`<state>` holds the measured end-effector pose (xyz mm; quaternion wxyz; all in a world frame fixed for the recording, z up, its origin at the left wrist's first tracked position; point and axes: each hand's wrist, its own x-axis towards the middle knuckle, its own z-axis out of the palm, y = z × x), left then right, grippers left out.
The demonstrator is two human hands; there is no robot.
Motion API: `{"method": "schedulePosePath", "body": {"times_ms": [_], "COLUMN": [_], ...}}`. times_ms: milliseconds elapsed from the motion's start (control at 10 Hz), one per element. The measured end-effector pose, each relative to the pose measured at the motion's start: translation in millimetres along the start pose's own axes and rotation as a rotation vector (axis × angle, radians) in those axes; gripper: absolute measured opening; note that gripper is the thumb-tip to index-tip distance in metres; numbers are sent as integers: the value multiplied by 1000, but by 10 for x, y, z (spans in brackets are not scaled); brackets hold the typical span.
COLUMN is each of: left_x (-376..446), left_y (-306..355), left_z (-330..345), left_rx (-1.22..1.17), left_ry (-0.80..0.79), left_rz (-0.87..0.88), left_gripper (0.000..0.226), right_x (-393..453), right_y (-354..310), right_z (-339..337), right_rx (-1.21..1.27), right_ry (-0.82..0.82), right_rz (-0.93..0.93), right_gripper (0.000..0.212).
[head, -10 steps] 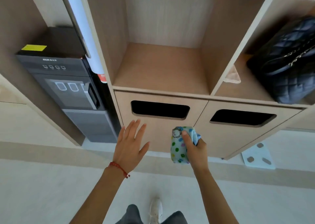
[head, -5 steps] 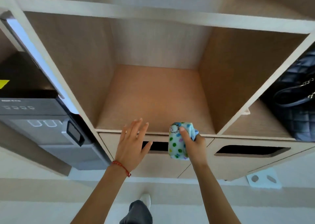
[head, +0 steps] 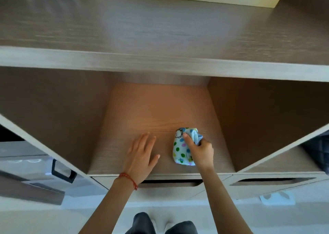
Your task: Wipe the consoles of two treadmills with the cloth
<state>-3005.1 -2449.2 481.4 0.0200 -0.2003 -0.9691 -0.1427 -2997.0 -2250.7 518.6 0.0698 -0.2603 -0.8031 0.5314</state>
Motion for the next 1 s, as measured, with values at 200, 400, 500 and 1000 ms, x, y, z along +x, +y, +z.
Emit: {"method": "schedulePosePath", "body": {"times_ms": [200, 400, 500, 1000], "left_x": [97, 106, 95, -156], "left_y": [-32, -33, -18, -38], "left_z": [23, 67, 72, 62], "left_rx": [-13, 18, 29, -22], "left_ry": [-37, -44, -61, 116], "left_rz": [-43, -36, -43, 31], "left_gripper": [58, 59, 59, 56], "right_x": [204, 285, 308, -177], "right_y": [42, 108, 98, 329], "right_z": [83, 95, 72, -62], "right_rx": [-136, -285, -328, -242], "right_ry": [-16, 48, 55, 59], "right_rz": [-19, -32, -35, -223], "right_gripper": [39, 50, 49, 50]}}
